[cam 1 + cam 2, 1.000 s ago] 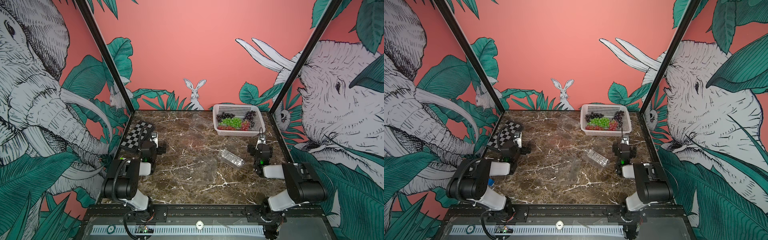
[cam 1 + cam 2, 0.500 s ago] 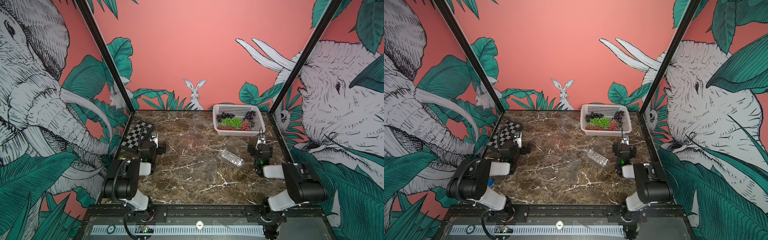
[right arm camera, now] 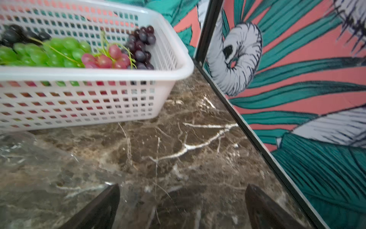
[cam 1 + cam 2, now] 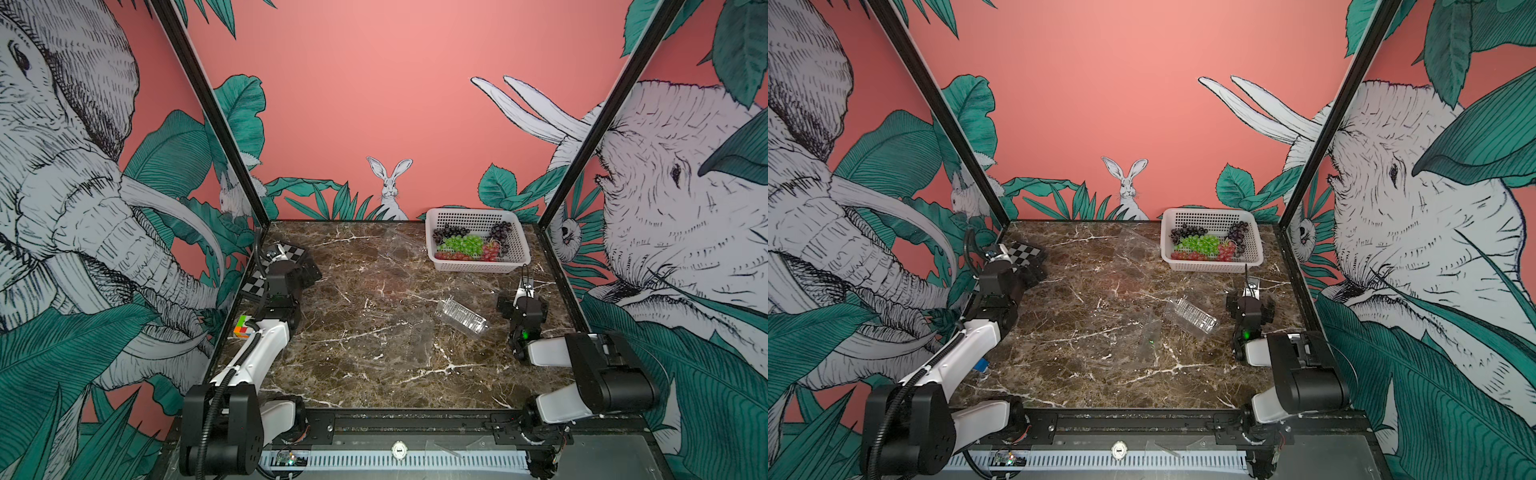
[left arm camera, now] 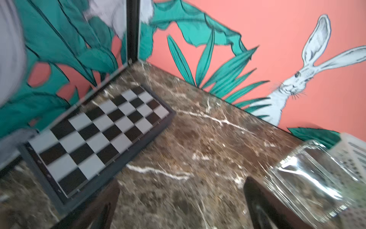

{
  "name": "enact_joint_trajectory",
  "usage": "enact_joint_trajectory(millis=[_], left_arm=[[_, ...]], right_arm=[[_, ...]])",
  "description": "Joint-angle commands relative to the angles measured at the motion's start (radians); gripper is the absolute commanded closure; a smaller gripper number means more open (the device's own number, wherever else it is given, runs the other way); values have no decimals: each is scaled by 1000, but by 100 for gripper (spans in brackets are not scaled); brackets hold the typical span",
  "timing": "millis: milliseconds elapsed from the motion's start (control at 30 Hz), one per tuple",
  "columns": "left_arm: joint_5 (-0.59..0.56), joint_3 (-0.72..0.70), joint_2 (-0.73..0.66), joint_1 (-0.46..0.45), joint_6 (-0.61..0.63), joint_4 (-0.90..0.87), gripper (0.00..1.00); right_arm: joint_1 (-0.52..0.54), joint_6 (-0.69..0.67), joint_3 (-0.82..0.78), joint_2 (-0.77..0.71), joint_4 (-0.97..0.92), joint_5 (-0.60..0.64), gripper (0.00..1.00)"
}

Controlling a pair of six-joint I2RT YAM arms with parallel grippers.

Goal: Pack grapes into containers
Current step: Adjust the packing box at the center of the board.

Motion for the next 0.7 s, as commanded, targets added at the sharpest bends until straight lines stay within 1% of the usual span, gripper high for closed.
enact_joint_trajectory(millis=[0, 67, 133, 200, 233, 333, 367, 433, 500, 567, 667], left_arm=[[167, 77, 3, 1, -168, -233, 0], [206, 95, 16, -8, -209, -258, 0], [255, 107, 44, -21, -246, -261, 0], [294, 148, 93, -60, -251, -312, 0], [298, 176, 111, -86, -243, -346, 0], [293, 240, 154, -173, -219, -417, 1], [300, 244, 165, -197, -221, -412, 0], [319, 244, 183, -224, -239, -401, 0], [343, 242, 203, -235, -264, -392, 0], [376, 242, 223, -240, -279, -378, 0], [398, 285, 237, -240, -284, -436, 0]], right_arm=[[6, 77, 110, -210, -305, 122, 2], [2, 146, 189, -256, -488, 149, 2], [1, 235, 218, -277, -584, 172, 2], [-1, 388, 220, -317, -691, 199, 2], [0, 412, 213, -334, -707, 173, 2], [-1, 431, 194, -407, -718, -6, 2], [0, 477, 214, -425, -774, -47, 2], [4, 548, 273, -414, -873, -107, 2], [21, 565, 352, -376, -978, -143, 2], [51, 567, 465, -318, -1093, -144, 2], [103, 545, 594, -245, -1176, -137, 2]])
